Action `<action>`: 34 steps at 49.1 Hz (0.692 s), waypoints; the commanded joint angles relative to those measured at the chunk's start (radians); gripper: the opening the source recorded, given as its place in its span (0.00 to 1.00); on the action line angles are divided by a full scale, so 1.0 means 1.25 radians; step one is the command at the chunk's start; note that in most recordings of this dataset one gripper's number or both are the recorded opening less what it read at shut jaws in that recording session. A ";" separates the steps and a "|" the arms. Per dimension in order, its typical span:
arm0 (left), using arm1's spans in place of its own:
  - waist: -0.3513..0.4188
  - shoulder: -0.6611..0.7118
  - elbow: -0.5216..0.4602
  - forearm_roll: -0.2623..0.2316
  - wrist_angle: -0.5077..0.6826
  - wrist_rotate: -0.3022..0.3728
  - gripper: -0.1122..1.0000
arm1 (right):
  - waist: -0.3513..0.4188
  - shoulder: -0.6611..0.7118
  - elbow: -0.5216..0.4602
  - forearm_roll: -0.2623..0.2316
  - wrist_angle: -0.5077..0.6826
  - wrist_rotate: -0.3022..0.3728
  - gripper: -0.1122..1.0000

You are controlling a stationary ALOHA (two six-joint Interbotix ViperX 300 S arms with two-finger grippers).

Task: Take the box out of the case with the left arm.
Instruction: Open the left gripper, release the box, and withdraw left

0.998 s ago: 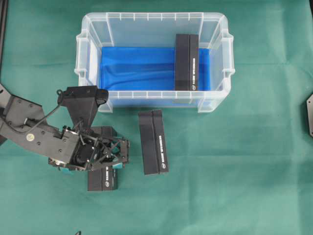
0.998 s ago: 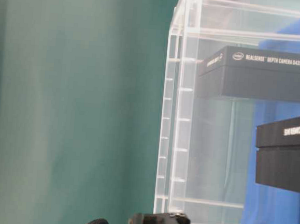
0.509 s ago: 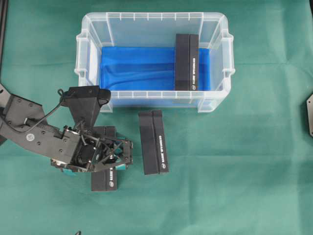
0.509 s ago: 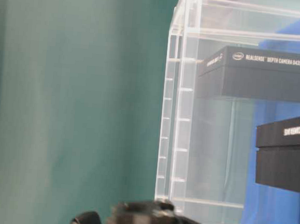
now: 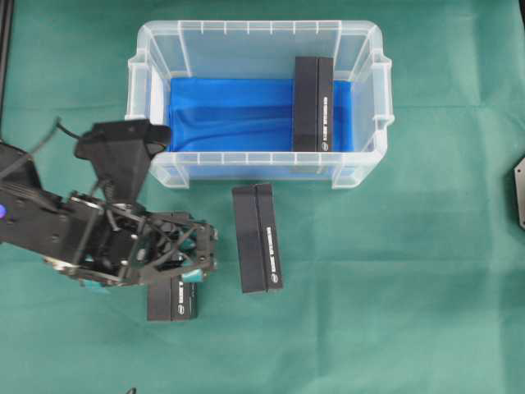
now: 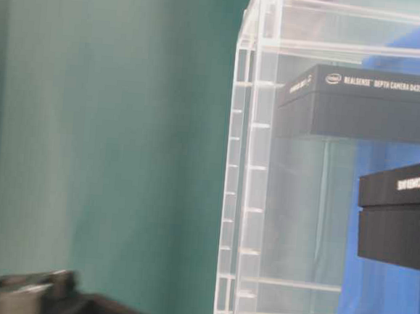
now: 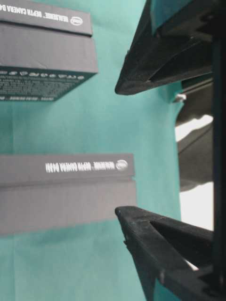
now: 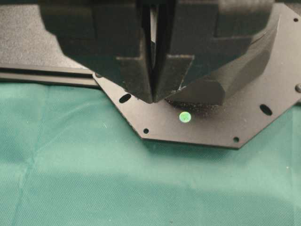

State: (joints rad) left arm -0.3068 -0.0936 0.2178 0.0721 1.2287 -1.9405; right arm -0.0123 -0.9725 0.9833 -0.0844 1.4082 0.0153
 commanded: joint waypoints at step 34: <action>-0.059 -0.134 0.064 -0.002 0.037 -0.007 0.94 | -0.001 0.004 -0.021 0.000 0.001 0.002 0.09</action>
State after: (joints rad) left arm -0.3697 -0.2071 0.2853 0.0675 1.2732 -1.9482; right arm -0.0138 -0.9725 0.9817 -0.0844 1.4082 0.0153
